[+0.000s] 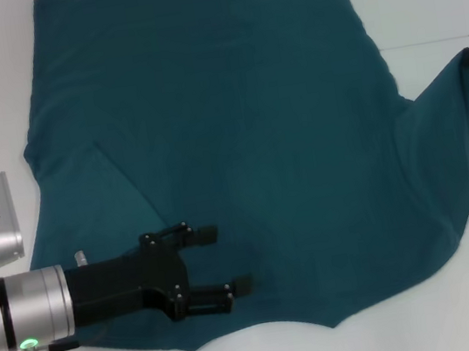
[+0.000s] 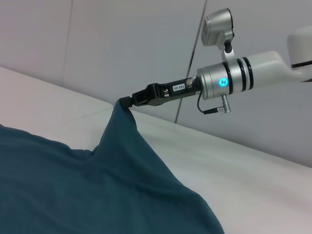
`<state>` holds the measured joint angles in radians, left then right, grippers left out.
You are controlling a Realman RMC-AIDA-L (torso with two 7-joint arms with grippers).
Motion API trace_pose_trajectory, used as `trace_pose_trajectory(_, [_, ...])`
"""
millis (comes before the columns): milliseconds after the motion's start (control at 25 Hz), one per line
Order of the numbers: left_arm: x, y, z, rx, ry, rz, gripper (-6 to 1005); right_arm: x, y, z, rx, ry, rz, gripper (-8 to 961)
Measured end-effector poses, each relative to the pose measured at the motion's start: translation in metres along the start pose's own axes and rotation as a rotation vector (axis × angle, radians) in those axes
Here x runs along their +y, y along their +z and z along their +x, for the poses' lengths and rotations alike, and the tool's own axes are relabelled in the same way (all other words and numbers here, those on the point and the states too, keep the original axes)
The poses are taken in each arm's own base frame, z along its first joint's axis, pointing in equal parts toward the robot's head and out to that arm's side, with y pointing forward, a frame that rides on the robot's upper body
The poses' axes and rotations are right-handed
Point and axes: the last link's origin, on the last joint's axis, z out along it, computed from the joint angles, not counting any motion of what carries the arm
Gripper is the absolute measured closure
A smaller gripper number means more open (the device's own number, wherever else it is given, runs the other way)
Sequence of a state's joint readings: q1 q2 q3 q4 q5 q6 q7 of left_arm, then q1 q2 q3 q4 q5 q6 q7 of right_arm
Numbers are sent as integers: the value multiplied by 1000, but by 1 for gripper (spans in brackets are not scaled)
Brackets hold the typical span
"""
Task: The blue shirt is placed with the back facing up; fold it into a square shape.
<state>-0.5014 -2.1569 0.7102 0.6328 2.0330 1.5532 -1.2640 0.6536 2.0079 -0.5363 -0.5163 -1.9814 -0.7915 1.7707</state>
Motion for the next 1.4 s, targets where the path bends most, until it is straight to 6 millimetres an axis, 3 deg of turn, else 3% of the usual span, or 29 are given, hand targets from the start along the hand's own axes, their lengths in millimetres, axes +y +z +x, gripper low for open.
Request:
trace_pose_trajectory(240, [0,1,0,-2,-1,2,49,15,2,6,28,2,-83,956])
trace_pose_trajectory(600, [-1,1,1,-3,-6,4,50,105,16,21,172,-68,-461,945])
trace_pose_trajectory(680, [-2,1,0,-5,-7,10,50,121,18,20,198,-86,-513,938])
trace_pose_trajectory(800, [-3,1,0,-7,-9,14,50,132,20,20,232,-90,-551,849])
trace_pose_trajectory(920, [-3,1,0,-8,-9,16,50,128,19,17,237,-75,-537,759])
trace_pose_trajectory(1240, [-3,1,1,-6,-8,16,50,83,3,12,254,20,-429,294])
trace_pose_trajectory(1400, [-3,1,2,-4,-6,14,50,58,-6,15,290,63,-349,183])
